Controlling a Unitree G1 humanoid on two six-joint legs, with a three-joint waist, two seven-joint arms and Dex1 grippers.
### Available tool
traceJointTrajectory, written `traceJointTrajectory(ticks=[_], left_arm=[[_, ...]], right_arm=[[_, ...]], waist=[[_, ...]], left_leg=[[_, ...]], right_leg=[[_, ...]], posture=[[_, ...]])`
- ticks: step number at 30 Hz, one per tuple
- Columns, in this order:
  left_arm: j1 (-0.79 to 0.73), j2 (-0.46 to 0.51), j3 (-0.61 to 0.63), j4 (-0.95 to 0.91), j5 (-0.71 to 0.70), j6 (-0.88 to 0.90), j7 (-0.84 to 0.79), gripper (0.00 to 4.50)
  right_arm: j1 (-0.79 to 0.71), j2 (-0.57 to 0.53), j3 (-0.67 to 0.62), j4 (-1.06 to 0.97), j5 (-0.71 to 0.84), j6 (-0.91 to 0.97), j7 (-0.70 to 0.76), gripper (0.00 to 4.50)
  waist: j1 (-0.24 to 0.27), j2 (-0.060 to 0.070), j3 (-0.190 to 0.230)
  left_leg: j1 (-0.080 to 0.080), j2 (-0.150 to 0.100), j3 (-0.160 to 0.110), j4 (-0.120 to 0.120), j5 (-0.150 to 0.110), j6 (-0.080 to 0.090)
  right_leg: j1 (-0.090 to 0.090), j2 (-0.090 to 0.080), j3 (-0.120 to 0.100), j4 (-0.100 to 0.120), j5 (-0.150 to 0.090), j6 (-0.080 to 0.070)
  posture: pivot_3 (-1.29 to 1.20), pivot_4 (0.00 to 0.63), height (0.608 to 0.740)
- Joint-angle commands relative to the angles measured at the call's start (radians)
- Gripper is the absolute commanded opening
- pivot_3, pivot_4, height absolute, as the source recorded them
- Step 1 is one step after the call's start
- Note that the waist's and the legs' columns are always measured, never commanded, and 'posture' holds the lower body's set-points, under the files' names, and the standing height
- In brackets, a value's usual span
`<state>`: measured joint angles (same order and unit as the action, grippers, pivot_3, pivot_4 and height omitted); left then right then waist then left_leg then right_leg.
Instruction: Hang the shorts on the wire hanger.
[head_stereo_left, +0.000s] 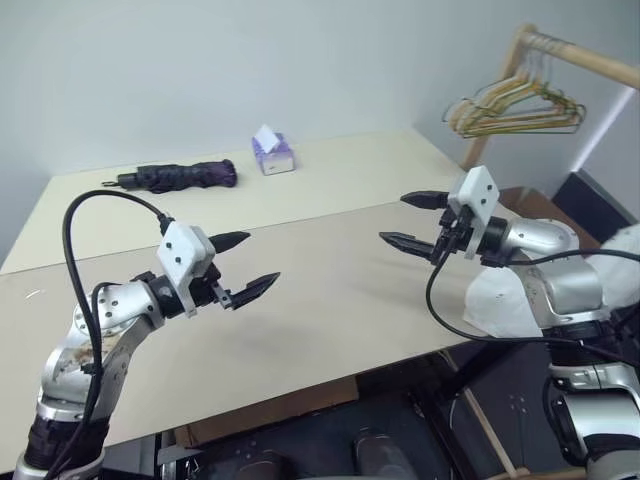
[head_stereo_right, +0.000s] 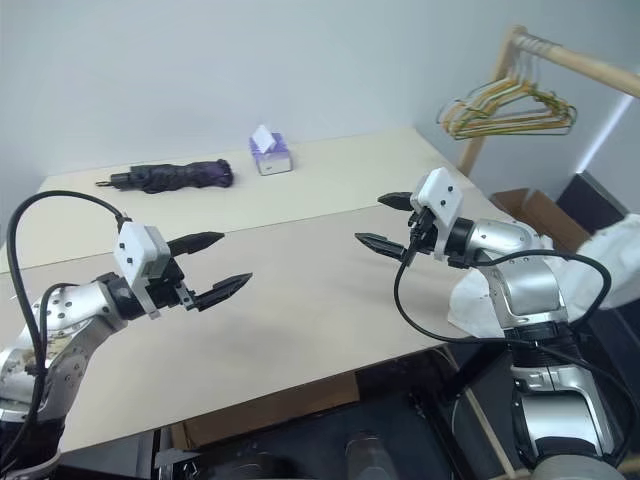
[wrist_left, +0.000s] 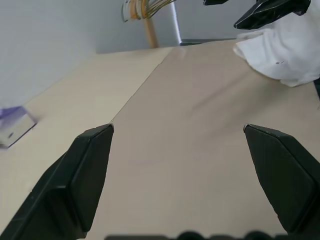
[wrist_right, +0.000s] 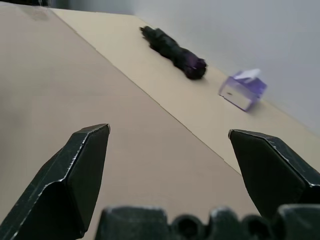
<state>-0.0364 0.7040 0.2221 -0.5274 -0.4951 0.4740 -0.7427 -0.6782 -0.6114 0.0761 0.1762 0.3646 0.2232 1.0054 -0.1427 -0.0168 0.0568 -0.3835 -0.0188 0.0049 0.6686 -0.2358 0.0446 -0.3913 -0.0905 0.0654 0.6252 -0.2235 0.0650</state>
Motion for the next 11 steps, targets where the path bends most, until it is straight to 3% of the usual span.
traceJointTrajectory(ticks=[1, 6, 11], left_arm=[[0.051, 0.018, 0.074, -0.095, -0.023, 0.024, 0.027, 4.5], [0.095, 0.034, 0.095, -0.129, -0.034, 0.04, 0.027, 4.5], [0.057, 0.035, 0.087, -0.094, -0.057, 0.048, 0.021, 4.5]], right_arm=[[-0.059, 0.031, 0.013, 0.047, -0.02, -0.044, 0.045, 4.45], [-0.077, 0.059, 0.023, 0.072, -0.042, -0.068, 0.086, 4.45], [-0.055, 0.052, 0.014, 0.045, -0.051, -0.068, 0.098, 4.45]], waist=[[0.033, 0.0, 0.001], [0.114, 0.001, 0.003], [0.141, 0.001, 0.003]], left_leg=[[0.0, 0.0, 0.0, 0.0, 0.0, 0.0], [-0.005, -0.001, 0.0, -0.002, 0.0, -0.003], [-0.008, -0.002, 0.0, -0.002, -0.003, -0.009]], right_leg=[[-0.001, 0.0, 0.0, 0.0, 0.0, 0.0], [-0.012, -0.002, -0.003, 0.0, 0.0, -0.003], [-0.013, -0.005, -0.004, -0.001, 0.0, -0.004]], posture=[[0.03, 0.052, 0.74], [0.04, 0.051, 0.74], [0.02, 0.044, 0.74]])
